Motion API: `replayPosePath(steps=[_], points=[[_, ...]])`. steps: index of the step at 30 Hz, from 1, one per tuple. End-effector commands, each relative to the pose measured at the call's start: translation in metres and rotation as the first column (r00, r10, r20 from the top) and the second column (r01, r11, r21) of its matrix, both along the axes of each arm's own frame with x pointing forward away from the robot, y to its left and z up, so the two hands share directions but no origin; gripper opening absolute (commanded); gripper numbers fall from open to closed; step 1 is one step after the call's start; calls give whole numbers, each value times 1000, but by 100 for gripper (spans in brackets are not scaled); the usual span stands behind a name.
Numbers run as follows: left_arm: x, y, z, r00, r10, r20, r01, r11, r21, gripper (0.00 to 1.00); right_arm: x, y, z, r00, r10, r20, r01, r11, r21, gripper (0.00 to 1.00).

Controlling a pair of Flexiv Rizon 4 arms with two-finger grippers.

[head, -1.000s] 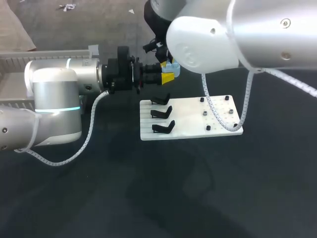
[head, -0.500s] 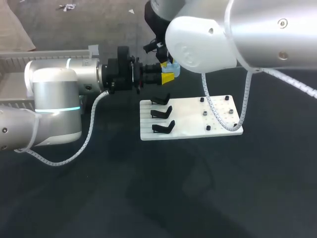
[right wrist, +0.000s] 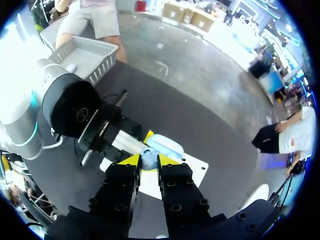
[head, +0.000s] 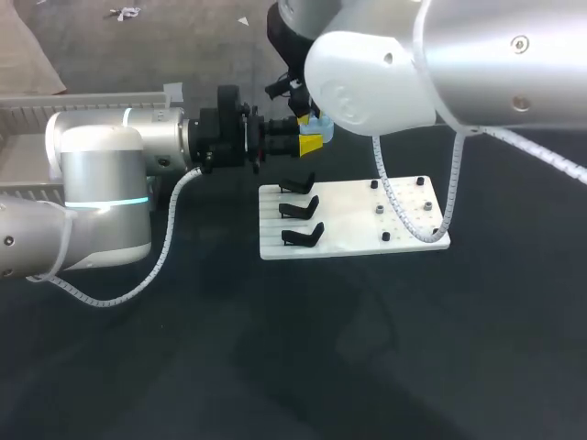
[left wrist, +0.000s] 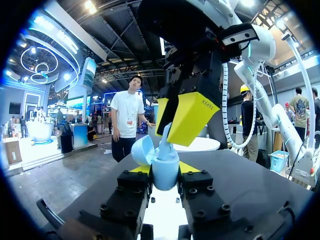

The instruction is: Pick up each earbud case from the left stands, insert the matching earbuds, close the lid, and place the case in the box.

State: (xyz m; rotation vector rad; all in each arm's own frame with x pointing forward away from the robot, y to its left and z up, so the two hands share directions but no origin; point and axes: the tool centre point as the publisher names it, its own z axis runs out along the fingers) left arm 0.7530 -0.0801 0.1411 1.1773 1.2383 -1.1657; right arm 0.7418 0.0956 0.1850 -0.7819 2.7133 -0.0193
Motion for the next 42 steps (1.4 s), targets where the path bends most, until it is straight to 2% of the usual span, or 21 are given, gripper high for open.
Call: replayPosePath(steps=[1,42], points=[[-1,0,-1,1000,3,4,-3,1000,-3,0,3,1,0,1000,1,-7,-1,1000,-2,0],[-1,0,-1,1000,3,4,-3,1000,-3,0,3,1,-7,1000,9,-21,-9,999,-38,0]])
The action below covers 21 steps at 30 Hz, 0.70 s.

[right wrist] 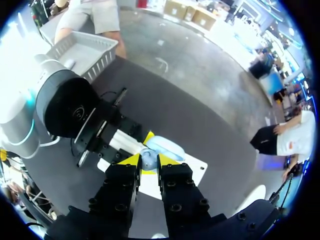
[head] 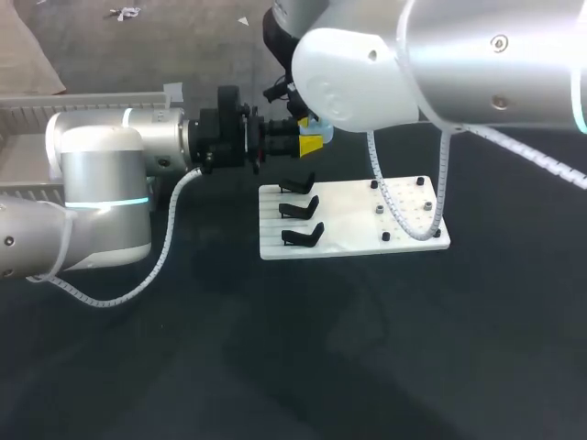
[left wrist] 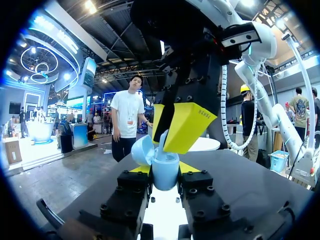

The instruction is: Pick up each earbud case from the left stands, insert the matching earbuds, close the lid, and place the case in the box.

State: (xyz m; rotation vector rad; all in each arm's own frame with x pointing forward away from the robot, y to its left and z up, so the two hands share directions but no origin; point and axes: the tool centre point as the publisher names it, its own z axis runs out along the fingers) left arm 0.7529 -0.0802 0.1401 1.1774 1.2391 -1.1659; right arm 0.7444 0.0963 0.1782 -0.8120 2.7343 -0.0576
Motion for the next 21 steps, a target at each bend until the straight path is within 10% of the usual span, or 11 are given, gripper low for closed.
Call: replayPosePath(steps=[1,10,21], points=[[-1,0,0,1000,3,4,-3,1000,-3,0,0,0,-1,1000,-3,-1,3,1000,-3,0],[-1,0,0,1000,3,4,-3,1000,-3,0,-1,-2,-2,1000,-9,-3,9,1000,-7,0],[-1,0,0,1000,3,4,-3,1000,-3,0,-1,-1,-2,1000,-8,0,9,1000,-12,29]])
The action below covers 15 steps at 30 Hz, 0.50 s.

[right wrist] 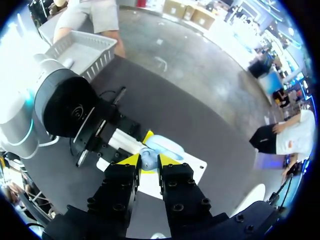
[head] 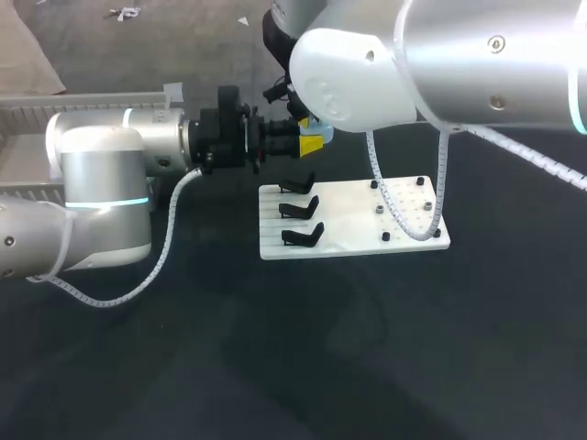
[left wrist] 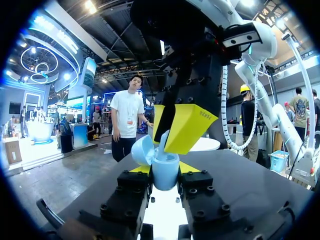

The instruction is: Pick up each earbud case from the left stands, insert the matching earbuds, close the lid, and place the case in the box.

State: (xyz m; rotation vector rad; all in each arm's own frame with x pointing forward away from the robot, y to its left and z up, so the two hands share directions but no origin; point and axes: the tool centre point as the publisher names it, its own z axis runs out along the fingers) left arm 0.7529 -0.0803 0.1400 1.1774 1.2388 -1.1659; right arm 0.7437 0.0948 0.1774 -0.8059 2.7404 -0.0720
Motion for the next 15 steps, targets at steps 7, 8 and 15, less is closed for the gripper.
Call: replayPosePath(steps=[7,8,15], points=[[0,0,0,1000,3,4,-3,1000,-3,0,0,0,-1,1000,-4,2,4,1000,-6,29],[0,0,0,1000,3,4,-3,1000,-3,0,-1,-1,-1,1000,-5,2,5,1000,-6,29],[0,0,0,1000,3,4,-3,1000,-3,0,-1,-1,2,1000,-9,10,9,1000,-2,30]])
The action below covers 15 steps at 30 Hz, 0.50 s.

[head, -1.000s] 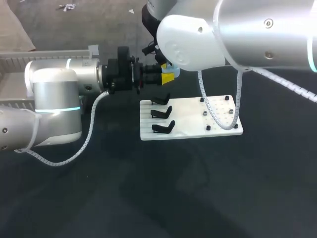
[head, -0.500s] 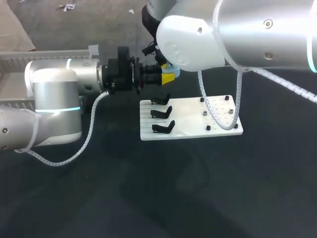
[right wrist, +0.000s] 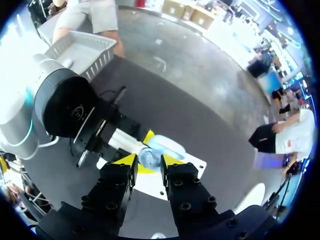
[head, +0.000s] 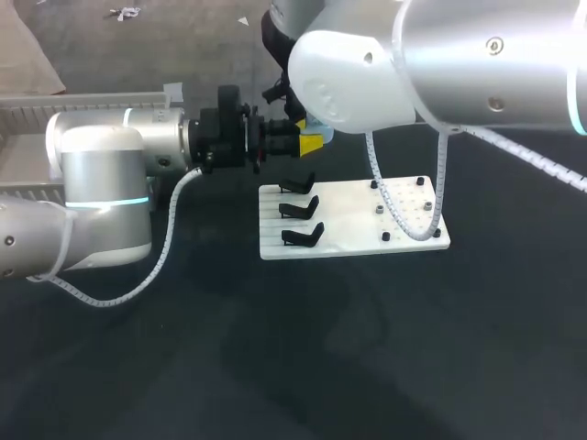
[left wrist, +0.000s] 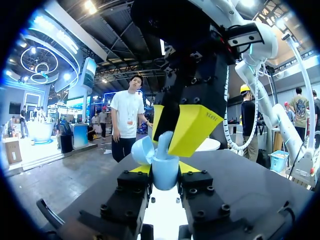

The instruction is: Pick up each earbud case from the left stands, insert the matching earbuds, close the lid, and place the case in the box.

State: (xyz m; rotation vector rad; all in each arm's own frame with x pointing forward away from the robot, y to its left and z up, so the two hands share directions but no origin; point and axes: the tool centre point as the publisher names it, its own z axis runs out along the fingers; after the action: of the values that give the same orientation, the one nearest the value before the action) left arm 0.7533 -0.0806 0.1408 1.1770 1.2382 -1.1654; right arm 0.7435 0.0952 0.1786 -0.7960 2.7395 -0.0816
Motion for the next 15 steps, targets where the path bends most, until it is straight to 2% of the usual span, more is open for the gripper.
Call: replayPosePath(steps=[1,5,10,15], points=[[-1,0,0,1000,3,3,-3,1000,-3,0,-1,-2,1,1000,-2,5,2,1000,2,31],[-1,0,0,1000,3,3,-3,1000,-3,0,-2,-2,6,1000,-2,8,2,1000,2,30],[-1,0,0,1000,3,3,-3,1000,-3,0,-3,2,23,999,18,30,-20,998,53,31],[-1,0,0,1000,3,3,-3,1000,-3,0,20,-1,34,997,-12,82,6,998,69,32]])
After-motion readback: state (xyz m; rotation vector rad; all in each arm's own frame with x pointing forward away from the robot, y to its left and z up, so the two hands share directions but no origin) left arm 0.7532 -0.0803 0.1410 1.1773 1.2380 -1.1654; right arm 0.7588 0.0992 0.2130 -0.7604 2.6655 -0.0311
